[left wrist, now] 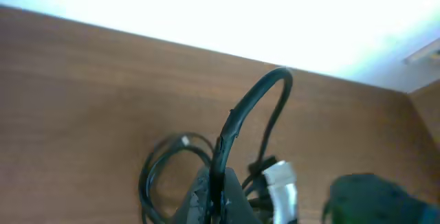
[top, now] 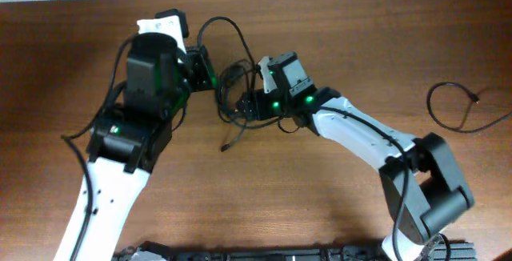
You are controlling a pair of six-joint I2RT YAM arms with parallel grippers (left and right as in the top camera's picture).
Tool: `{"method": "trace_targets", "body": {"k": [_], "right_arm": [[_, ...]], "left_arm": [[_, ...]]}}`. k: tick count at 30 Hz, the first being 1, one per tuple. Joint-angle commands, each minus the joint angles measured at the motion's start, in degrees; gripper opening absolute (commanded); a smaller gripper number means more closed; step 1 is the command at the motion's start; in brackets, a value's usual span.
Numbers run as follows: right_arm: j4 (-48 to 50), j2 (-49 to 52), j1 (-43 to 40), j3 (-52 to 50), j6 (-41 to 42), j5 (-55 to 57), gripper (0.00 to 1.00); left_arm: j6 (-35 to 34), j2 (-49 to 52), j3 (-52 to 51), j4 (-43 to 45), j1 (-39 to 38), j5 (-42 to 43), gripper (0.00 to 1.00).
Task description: Untangle cables
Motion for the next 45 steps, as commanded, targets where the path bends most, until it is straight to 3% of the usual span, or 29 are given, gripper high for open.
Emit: {"method": "trace_targets", "body": {"k": [1, 2, 3, 4, 5, 6, 7, 15, 21, 27, 36, 39, 45], "right_arm": [[-3.10, 2.16, 0.15, 0.07, 5.97, 13.44, 0.64], [-6.05, 2.16, -0.46, 0.09, 10.67, 18.49, 0.63], [-7.72, 2.16, -1.31, 0.09, 11.76, 20.13, 0.55], [-9.68, 2.16, -2.95, 0.09, 11.74, 20.15, 0.33], [-11.17, 2.14, -4.22, 0.09, 11.72, 20.02, 0.18], [-12.76, 2.14, -5.57, 0.09, 11.72, 20.02, 0.07], [-15.21, 2.14, -7.93, 0.09, 11.72, 20.02, 0.04], [-26.21, 2.14, -23.32, 0.09, 11.13, 20.02, 0.04], [-33.70, 1.07, -39.28, 0.11, 8.13, 18.93, 0.04], [-33.55, -7.48, -49.31, 0.15, 0.83, 15.02, 0.04], [-34.71, -10.51, -62.18, 0.15, 0.22, 11.15, 0.04], [-34.53, -10.51, -64.00, 0.15, -1.09, 3.30, 0.04], [-34.60, -10.51, -53.77, 0.15, -4.09, -10.62, 0.04]], "left_arm": [[-0.98, -4.61, 1.27, 0.66, 0.28, -4.66, 0.00], [-0.98, -5.70, 1.29, 0.66, 0.76, -6.71, 0.00], [-0.98, -6.36, 1.27, 0.63, 1.36, -7.41, 0.00], [-0.98, -6.99, 1.27, 0.61, 2.51, -7.56, 0.00], [-0.98, -7.28, 1.27, 0.50, 3.61, -7.56, 0.00], [-1.01, -7.39, 1.27, 0.22, 4.92, -7.54, 0.00], [-1.05, -7.45, 1.27, -0.37, 6.60, -7.54, 0.00], [-4.42, -7.45, 1.27, -2.36, 9.92, -7.21, 0.00], [-4.42, -7.43, 1.27, -2.97, 13.68, -20.59, 0.00], [-4.63, -4.94, 1.27, -2.58, 25.64, -20.11, 0.00], [-5.51, 0.24, 1.27, -2.62, 36.96, -16.09, 0.00], [-5.51, 0.39, 1.27, -2.78, 38.62, -10.73, 0.00], [-5.51, 5.49, 1.27, -2.78, 37.83, 17.57, 0.00]]}}
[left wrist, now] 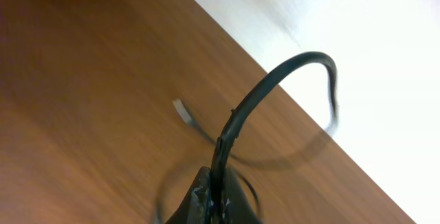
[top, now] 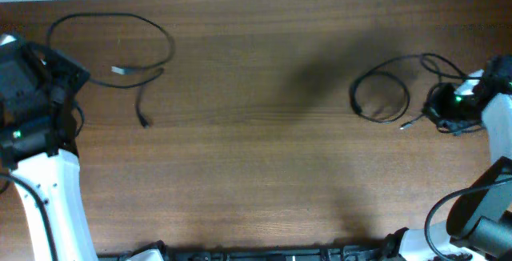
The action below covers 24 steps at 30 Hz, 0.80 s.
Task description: Untangle cables
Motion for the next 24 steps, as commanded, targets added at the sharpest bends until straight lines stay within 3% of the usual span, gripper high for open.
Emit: {"method": "trace_targets", "body": {"k": [1, 5, 8, 14, 19, 23, 24], "right_arm": [[0.02, -1.57, 8.94, 0.09, -1.68, -7.74, 0.04], [0.11, -1.57, 26.69, 0.09, -2.25, -7.87, 0.04], [2.86, -1.57, 35.41, 0.09, -2.67, 0.79, 0.04], [0.85, -1.55, 34.60, 0.07, 4.68, 14.64, 0.04], [1.33, -1.11, 34.64, 0.07, 14.71, 14.40, 0.08], [1.88, -1.03, 34.64, 0.07, 27.56, 11.96, 0.09], [2.69, -1.03, 34.64, 0.07, 27.65, 10.51, 0.14]], "left_arm": [[-0.39, 4.66, 1.27, 0.09, -1.81, 18.18, 0.00], [-0.35, 8.79, 1.27, 0.09, -6.99, 18.23, 0.00], [-0.35, 10.69, 1.27, -1.49, -8.31, 17.25, 0.00], [-0.35, 13.18, 1.27, -9.49, -9.27, 17.29, 0.00], [-0.35, 14.14, 1.16, -11.47, -15.93, 14.91, 0.00], [-0.37, 14.14, 1.16, -11.61, -20.28, 12.22, 0.00], [-0.37, 14.14, 1.16, -11.58, -20.81, 12.20, 0.00]]}}
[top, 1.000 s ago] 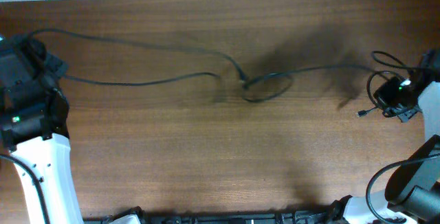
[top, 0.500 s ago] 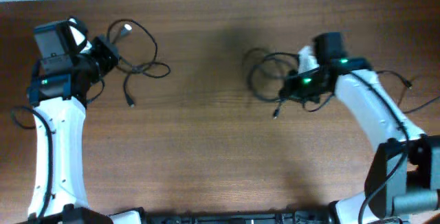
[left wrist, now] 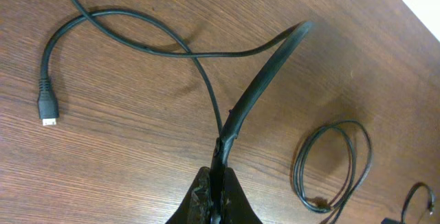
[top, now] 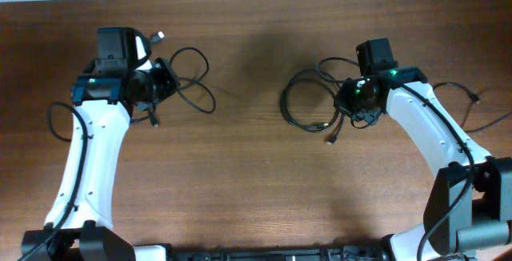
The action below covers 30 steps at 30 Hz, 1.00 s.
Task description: Untangle cables
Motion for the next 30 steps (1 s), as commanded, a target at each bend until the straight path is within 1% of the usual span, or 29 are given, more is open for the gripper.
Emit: {"method": "trace_targets", "body": {"k": [1, 3, 4, 8, 10, 12, 14, 18, 21, 25, 27, 28, 29, 30], "right_arm": [[1.44, -0.98, -0.11, 0.07, 6.45, -2.64, 0.34], [1.42, -0.98, -0.11, 0.07, 6.40, -2.60, 0.53], [1.40, -0.98, -0.11, 0.07, 6.38, -2.58, 0.57], [1.81, -0.96, -0.09, 0.07, 5.92, -0.96, 0.68], [2.86, -0.96, 0.33, 0.07, 2.84, -1.01, 0.69], [4.98, -0.96, 2.16, 0.07, -3.26, -1.18, 0.73], [6.38, -0.96, 4.15, 0.07, -8.20, -1.16, 0.75], [9.35, -0.96, 8.39, 0.07, -17.29, -1.11, 0.76], [10.67, 0.28, 8.96, 0.02, -18.53, -0.72, 0.76], [10.71, 0.92, 8.96, 0.02, -18.56, -0.96, 0.77], [11.52, 0.92, 8.96, 0.02, -18.58, -0.96, 0.77], [12.46, 0.92, 8.96, 0.02, -19.89, -1.16, 0.77], [13.14, 0.92, 8.98, 0.02, -21.42, -1.16, 0.77], [13.79, 0.92, 9.05, 0.02, -22.56, -1.16, 0.77]], "left_arm": [[-0.35, 0.63, 1.05, -0.07, -1.90, -1.22, 0.00], [-0.33, 0.63, 1.05, -0.09, -1.88, -3.10, 0.00], [-0.35, 0.63, 1.05, -0.09, -1.88, -4.00, 0.00], [-0.33, 0.63, 1.05, -0.07, -1.88, -4.24, 0.02], [-0.33, 0.63, 1.05, -0.07, -1.88, -4.24, 0.04], [-0.33, 0.63, 1.05, -0.07, -1.88, -4.24, 0.06], [-0.33, 0.63, 1.05, -0.09, -1.88, -4.24, 0.07], [-0.31, 0.63, 1.05, -0.13, -1.88, -6.36, 0.02], [-0.33, 0.63, 0.63, -0.22, -1.90, -6.34, 0.00], [-0.35, 0.63, -5.75, -0.46, -3.65, -6.10, 0.00], [-0.33, 0.63, -6.58, -0.11, -4.57, -6.12, 0.00], [-0.33, 0.63, -6.56, 0.46, -4.85, -6.10, 0.00], [-0.35, 0.63, -6.58, 0.92, -4.90, -6.10, 0.07], [-0.33, 0.63, -6.58, 1.11, -4.90, -6.12, 0.12]]}}
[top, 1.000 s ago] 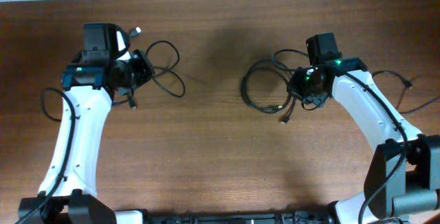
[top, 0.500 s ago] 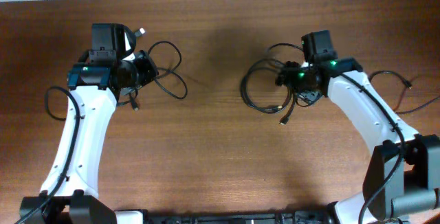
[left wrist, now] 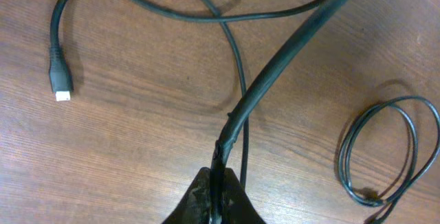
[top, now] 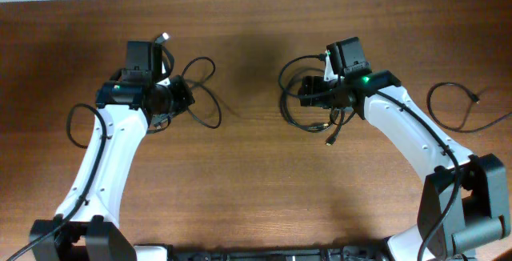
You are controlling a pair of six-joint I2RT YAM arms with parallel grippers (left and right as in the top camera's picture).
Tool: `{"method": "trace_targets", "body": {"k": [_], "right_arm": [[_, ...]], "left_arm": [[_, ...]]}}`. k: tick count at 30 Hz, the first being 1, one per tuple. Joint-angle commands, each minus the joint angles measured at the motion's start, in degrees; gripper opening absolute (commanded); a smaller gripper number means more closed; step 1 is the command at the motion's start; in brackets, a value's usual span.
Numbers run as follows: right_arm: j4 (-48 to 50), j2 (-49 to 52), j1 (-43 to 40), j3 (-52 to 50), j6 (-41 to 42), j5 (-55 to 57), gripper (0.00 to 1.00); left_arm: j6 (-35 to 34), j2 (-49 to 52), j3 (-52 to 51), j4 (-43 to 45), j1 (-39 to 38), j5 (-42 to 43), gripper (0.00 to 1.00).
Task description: Untangle cables
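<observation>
My left gripper (left wrist: 220, 181) is shut on a thick black cable (left wrist: 275, 66), which rises from the jaws and loops across the wood to a plug (left wrist: 60, 80). In the overhead view the left gripper (top: 182, 98) sits left of centre, with that cable's loops (top: 205, 101) beside it. A thin coiled cable (left wrist: 385, 148) lies apart to the right. My right gripper (top: 310, 93) is over the top of this coiled cable (top: 298, 110). The dark fingers blend with the coil, so how the jaws stand is hidden.
A third black cable (top: 452, 105) lies looped near the table's right edge. The white wall strip borders the wooden table (top: 256, 181) at the back. Both arms' bases are at the front edge.
My left gripper has moved a little right and nearer with its cable. The right gripper was at the coil's right side and is now further left, over the coil.
Both grippers were close together at a tangled bunch at the table's back centre. Then the arms were far apart at the left and right edges, each with its own cable. Both have since come back inward, with the two cables lying apart.
</observation>
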Motion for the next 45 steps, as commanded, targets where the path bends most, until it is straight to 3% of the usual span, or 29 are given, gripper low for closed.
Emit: {"method": "trace_targets", "body": {"k": [1, 2, 4, 8, 12, 17, 19, 26, 29, 32, 36, 40, 45], "right_arm": [[1.79, 0.48, 0.61, 0.02, -6.40, 0.48, 0.77], [2.23, 0.48, 0.72, 0.02, -8.55, 0.50, 0.77], [3.43, 0.50, 0.92, 0.02, -17.25, 0.50, 0.78], [4.04, 1.53, 0.92, 0.02, -24.15, 0.48, 0.83], [0.26, 7.32, 2.05, 0.02, -28.48, -4.42, 0.84], [-0.96, 12.20, 6.19, -0.02, -29.59, -4.39, 0.83], [-0.92, 12.79, 8.26, -0.24, -30.60, -1.11, 0.77], [-1.36, 16.52, 11.82, -0.24, -30.53, 9.16, 0.36], [-1.33, 18.78, 11.78, -0.24, -30.53, 10.19, 0.04], [-0.07, 18.49, 11.08, 1.77, -29.94, 12.02, 0.04], [0.37, 18.14, 4.57, 13.44, -30.82, 20.92, 0.04], [11.32, 18.14, -6.36, 18.10, -33.81, 23.65, 0.04], [32.46, 19.80, -20.02, 18.10, -33.83, 6.45, 0.04]], "left_arm": [[-0.13, 0.61, -0.20, 0.68, -0.24, -0.28, 0.23], [-0.13, 0.61, -0.22, 0.66, -0.24, -0.28, 0.30], [-0.13, 0.61, -0.22, 0.61, -0.24, -0.26, 0.55], [-0.15, 0.61, -0.22, 0.63, -0.24, -0.26, 0.76], [-0.13, 0.61, -0.22, 0.63, -0.24, -0.28, 0.86], [-0.13, 0.61, -0.22, 0.83, -0.24, -0.26, 0.88], [-0.15, 0.61, -0.22, 0.83, -0.24, -0.26, 0.89], [-0.15, 0.61, -0.22, 0.83, -0.24, -0.26, 0.95], [-0.15, 0.61, -0.22, 0.79, -0.24, -0.26, 0.96], [-0.15, 0.61, -0.22, 0.81, -0.24, -0.26, 0.97], [-0.15, 0.61, -0.22, 0.74, -0.24, -0.26, 0.97], [-0.13, 0.61, -0.20, 0.63, -0.24, -0.28, 0.98], [-0.15, 0.61, -0.22, 0.66, -0.24, -0.28, 0.98]]}}
